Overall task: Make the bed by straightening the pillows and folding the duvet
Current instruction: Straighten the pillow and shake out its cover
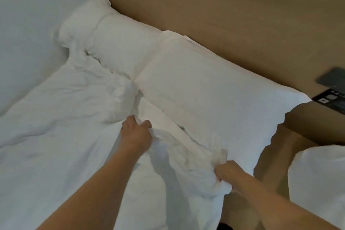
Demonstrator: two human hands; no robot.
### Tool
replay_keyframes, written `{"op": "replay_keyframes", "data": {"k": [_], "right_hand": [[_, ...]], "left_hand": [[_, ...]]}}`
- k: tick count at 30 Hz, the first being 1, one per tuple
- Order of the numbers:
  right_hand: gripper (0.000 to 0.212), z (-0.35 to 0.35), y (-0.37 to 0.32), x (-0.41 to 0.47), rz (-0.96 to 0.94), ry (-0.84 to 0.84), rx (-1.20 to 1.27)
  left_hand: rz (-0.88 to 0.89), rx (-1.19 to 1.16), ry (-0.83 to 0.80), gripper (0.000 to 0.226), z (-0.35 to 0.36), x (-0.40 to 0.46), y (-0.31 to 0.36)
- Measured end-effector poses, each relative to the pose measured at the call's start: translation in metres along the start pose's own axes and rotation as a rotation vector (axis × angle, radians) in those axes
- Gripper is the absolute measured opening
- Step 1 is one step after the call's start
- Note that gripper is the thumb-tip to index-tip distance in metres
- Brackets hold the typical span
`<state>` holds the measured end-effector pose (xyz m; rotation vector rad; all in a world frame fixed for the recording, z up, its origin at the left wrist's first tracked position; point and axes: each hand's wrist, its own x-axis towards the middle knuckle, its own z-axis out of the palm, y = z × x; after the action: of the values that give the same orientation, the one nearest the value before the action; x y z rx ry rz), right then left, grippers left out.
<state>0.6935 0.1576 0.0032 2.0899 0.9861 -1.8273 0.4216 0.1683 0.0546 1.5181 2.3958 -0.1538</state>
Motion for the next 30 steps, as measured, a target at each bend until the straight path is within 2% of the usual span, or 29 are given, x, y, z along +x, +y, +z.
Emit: {"op": "replay_keyframes", "data": {"k": [1,3,4,5,7,8,10,13,15,17,18,19,21,23,25,26,29,30], "right_hand": [[0.006,0.005,0.014,0.025,0.012,0.020,-0.056],[0.020,0.012,0.035,0.069,0.025,0.046,-0.107],[0.017,0.017,0.046,0.087,0.008,0.033,-0.110],[0.016,0.023,0.058,0.103,-0.002,-0.001,-0.170],[0.038,0.031,0.076,0.127,-0.052,0.000,-0.249],[0.040,0.033,0.078,0.131,-0.080,-0.024,-0.313],[0.019,0.032,0.065,0.125,-0.089,-0.109,-0.466],[0.036,0.033,0.041,0.111,-0.150,-0.201,-0.553],[0.027,0.030,0.024,0.103,-0.198,-0.253,-0.610],[0.017,0.025,-0.005,0.074,-0.263,-0.329,-0.661],[0.017,0.018,-0.026,0.057,-0.326,-0.317,-0.646],[0.027,0.009,-0.052,0.037,-0.355,-0.256,-0.554],[0.048,-0.018,-0.115,-0.003,-0.440,-0.086,-0.538],[0.032,-0.048,-0.182,-0.046,-0.612,0.116,-0.570],[0.015,-0.069,-0.235,-0.088,-0.774,0.287,-0.603],[0.012,-0.076,-0.252,-0.100,-0.839,0.362,-0.612],[0.013,-0.090,-0.264,-0.112,-1.001,0.638,-0.554],[0.011,-0.096,-0.257,-0.109,-0.999,0.714,-0.487]], "left_hand": [[0.074,0.100,-0.048,0.042,0.037,0.001,0.012],[0.189,0.232,-0.078,0.034,0.095,0.002,0.031],[0.232,0.303,-0.105,0.031,0.113,0.001,0.038],[0.290,0.373,-0.109,0.033,0.129,0.002,0.042],[0.470,0.533,-0.121,0.041,0.150,0.014,0.049],[0.564,0.611,-0.166,0.043,0.154,0.025,0.052],[0.700,0.733,-0.260,0.044,0.156,0.047,0.060],[0.724,0.879,-0.406,0.043,0.153,0.064,0.071],[0.700,0.841,-0.468,0.035,0.139,0.065,0.071],[0.633,0.707,-0.468,0.031,0.113,0.060,0.058],[0.596,0.640,-0.413,0.030,0.093,0.059,0.049],[0.548,0.581,-0.327,0.030,0.069,0.060,0.038],[0.449,0.451,-0.078,0.031,0.008,0.067,0.019],[0.365,0.350,0.188,0.030,-0.061,0.083,0.008],[0.308,0.327,0.372,0.026,-0.120,0.099,0.007],[0.276,0.330,0.442,0.025,-0.142,0.105,0.008],[0.114,0.320,0.540,0.024,-0.171,0.112,0.015],[0.042,0.314,0.542,0.022,-0.169,0.114,0.019]]}}
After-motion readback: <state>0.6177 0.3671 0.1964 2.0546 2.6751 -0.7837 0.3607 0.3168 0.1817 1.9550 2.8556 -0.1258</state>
